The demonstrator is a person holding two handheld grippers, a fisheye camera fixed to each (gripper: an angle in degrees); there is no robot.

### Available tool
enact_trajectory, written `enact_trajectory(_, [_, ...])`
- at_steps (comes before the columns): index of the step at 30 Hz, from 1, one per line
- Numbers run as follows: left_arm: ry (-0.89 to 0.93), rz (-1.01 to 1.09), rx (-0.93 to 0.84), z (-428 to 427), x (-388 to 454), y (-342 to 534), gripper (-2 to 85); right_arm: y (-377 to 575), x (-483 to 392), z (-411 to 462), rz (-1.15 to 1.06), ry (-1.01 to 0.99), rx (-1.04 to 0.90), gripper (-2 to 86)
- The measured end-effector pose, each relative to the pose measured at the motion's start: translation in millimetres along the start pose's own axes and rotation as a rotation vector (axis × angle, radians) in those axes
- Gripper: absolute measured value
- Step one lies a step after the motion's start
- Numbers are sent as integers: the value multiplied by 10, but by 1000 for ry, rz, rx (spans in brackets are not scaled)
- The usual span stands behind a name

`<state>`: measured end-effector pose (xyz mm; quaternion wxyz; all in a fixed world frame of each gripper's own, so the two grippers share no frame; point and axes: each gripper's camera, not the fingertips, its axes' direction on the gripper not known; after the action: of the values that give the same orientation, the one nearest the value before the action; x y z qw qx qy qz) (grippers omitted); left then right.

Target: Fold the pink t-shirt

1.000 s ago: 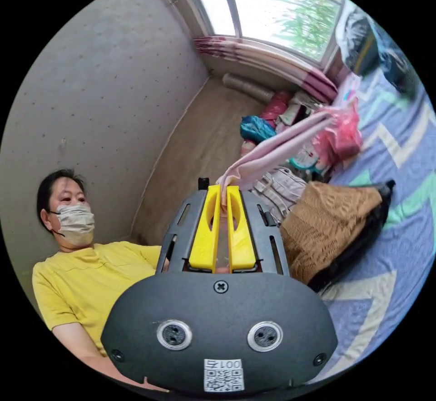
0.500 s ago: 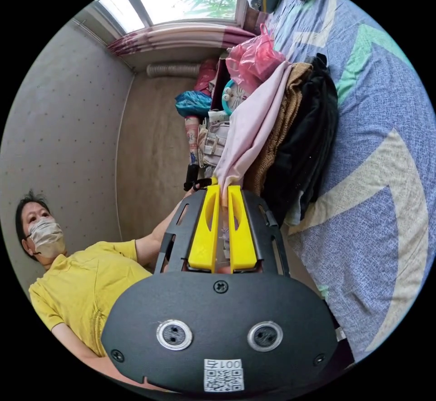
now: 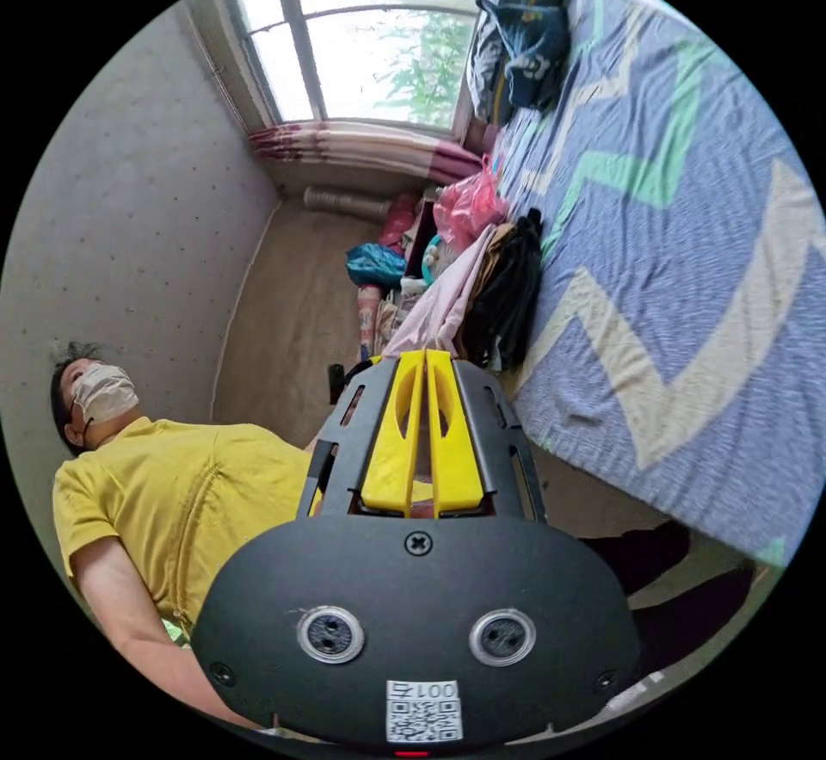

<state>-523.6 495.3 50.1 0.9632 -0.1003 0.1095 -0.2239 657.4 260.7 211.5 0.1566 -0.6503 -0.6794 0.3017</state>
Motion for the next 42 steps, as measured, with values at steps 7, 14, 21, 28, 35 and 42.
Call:
enact_trajectory(7, [-142, 419, -160, 1548, 1954, 577, -11, 637, -716, -1140, -143, 248, 158, 6])
enact_trajectory(14, [-333, 798, -178, 2777, 3639, 1457, -11, 1531, -1226, -2231, -288, 441, 161, 5])
enact_trajectory(21, [-501, 490, -27, 2592, 3315, 1691, -11, 2124, -1163, -2984, -210, 459, 13, 5])
enact_trajectory(28, [-514, 307, 106, 1792, 2921, 2119, -12, 1761, -1175, -2710, -322, 431, -95, 7])
enact_trajectory(35, [-377, 345, 125, 1200, 2688, 2115, -12, 858, -1200, -1156, -487, 300, -278, 8])
enact_trajectory(42, [-246, 423, 28, 933, 2334, 1988, -4, -64, -1421, 597, -645, 204, -420, 10])
